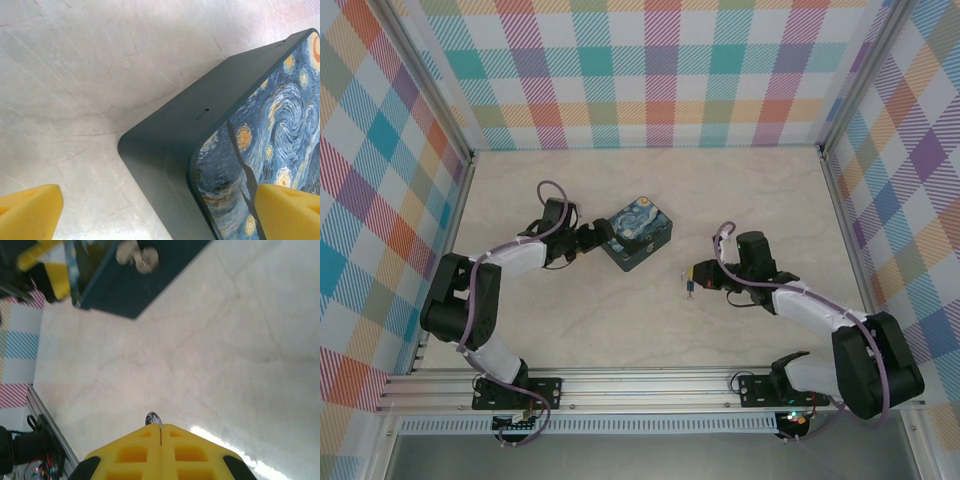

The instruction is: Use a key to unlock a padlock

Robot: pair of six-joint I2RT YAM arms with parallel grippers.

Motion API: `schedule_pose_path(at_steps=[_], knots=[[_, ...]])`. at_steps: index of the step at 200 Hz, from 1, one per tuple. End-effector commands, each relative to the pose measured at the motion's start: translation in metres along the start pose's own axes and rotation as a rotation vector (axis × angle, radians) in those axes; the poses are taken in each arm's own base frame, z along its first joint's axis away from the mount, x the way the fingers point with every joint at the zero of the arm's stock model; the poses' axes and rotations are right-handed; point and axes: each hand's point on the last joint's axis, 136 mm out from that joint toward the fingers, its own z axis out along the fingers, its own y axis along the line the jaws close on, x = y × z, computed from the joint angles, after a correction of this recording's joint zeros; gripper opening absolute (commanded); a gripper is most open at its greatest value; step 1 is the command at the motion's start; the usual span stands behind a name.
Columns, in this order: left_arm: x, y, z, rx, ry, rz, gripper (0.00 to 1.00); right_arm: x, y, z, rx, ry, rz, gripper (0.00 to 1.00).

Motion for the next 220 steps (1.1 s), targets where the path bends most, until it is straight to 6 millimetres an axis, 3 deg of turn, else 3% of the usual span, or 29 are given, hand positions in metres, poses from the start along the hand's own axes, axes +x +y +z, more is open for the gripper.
schedule_pose_path(at_steps=[1, 69, 94, 109, 136, 187, 201, 210, 220], knots=[[-0.015, -0.011, -0.027, 0.03, -0.058, 0.05, 1.0, 0.027, -0.014, 0.004, 0.059, 0.085, 0.045, 0.0], [-0.017, -0.016, -0.061, 0.055, -0.131, 0.044, 1.0, 0.032, -0.038, 0.022, 0.149, 0.114, 0.119, 0.0], [-0.02, -0.015, -0.073, 0.044, -0.164, 0.056, 1.0, 0.032, -0.042, 0.021, 0.176, 0.115, 0.123, 0.24], [-0.022, -0.011, -0.079, 0.019, -0.176, 0.071, 1.0, 0.029, -0.042, 0.017, 0.193, 0.106, 0.11, 0.31], [-0.025, -0.006, -0.094, -0.001, -0.201, 0.082, 1.0, 0.013, -0.036, -0.004, 0.237, 0.032, 0.052, 0.46], [-0.036, 0.001, -0.136, -0.052, -0.324, 0.112, 1.0, -0.039, -0.026, -0.066, 0.339, -0.219, -0.082, 0.74], [-0.037, 0.006, -0.146, -0.081, -0.359, 0.123, 1.0, -0.054, -0.023, -0.081, 0.354, -0.285, -0.122, 0.86], [-0.038, 0.011, -0.153, -0.103, -0.382, 0.128, 1.0, -0.062, -0.022, -0.09, 0.368, -0.319, -0.147, 1.0], [-0.038, 0.017, -0.159, -0.13, -0.407, 0.13, 1.0, -0.072, -0.022, -0.099, 0.388, -0.351, -0.171, 1.0]])
